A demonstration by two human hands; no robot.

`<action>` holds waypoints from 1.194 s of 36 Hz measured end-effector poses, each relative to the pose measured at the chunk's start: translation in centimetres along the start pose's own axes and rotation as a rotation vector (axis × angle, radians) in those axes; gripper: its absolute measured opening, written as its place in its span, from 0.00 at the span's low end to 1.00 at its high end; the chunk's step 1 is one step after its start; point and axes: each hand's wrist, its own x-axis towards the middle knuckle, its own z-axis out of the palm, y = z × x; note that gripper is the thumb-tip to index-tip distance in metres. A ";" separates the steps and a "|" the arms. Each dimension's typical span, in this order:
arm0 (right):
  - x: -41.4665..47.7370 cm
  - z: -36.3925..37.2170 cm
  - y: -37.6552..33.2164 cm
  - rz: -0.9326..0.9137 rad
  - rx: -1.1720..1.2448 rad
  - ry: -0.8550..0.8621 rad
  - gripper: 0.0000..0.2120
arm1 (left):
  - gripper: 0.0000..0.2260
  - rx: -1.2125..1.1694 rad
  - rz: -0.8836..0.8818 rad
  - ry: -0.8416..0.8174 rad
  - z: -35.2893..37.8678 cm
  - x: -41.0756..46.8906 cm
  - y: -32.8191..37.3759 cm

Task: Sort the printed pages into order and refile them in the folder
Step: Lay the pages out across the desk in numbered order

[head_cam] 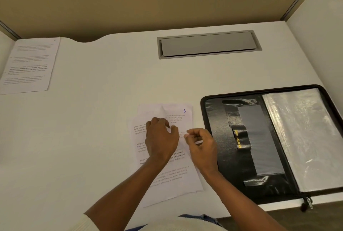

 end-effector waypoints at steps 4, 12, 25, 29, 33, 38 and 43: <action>1.8 -0.1 0.6 0.041 -0.207 0.087 0.16 | 0.06 -0.033 0.042 0.016 0.2 0.8 0.4; 3.7 0.8 0.1 0.083 -0.408 0.040 0.21 | 0.07 -0.011 0.148 -0.051 1.2 0.8 -0.3; 2.2 1.4 -0.6 -0.021 -0.531 0.105 0.20 | 0.06 -0.041 0.170 -0.033 1.5 0.9 -1.7; 1.3 1.3 -0.7 -0.079 -0.569 0.087 0.22 | 0.06 -0.041 0.173 -0.027 1.7 0.9 -1.8; 0.7 1.4 -1.0 -0.115 -0.464 0.093 0.17 | 0.06 -0.072 0.160 -0.024 1.7 0.9 -1.8; 0.4 1.7 -1.7 -0.144 -0.319 0.083 0.09 | 0.06 -0.095 0.137 -0.022 1.4 0.9 -1.7; 0.3 2.0 -1.7 -0.146 -0.344 0.090 0.07 | 0.07 -0.104 0.128 -0.009 1.3 0.9 -1.8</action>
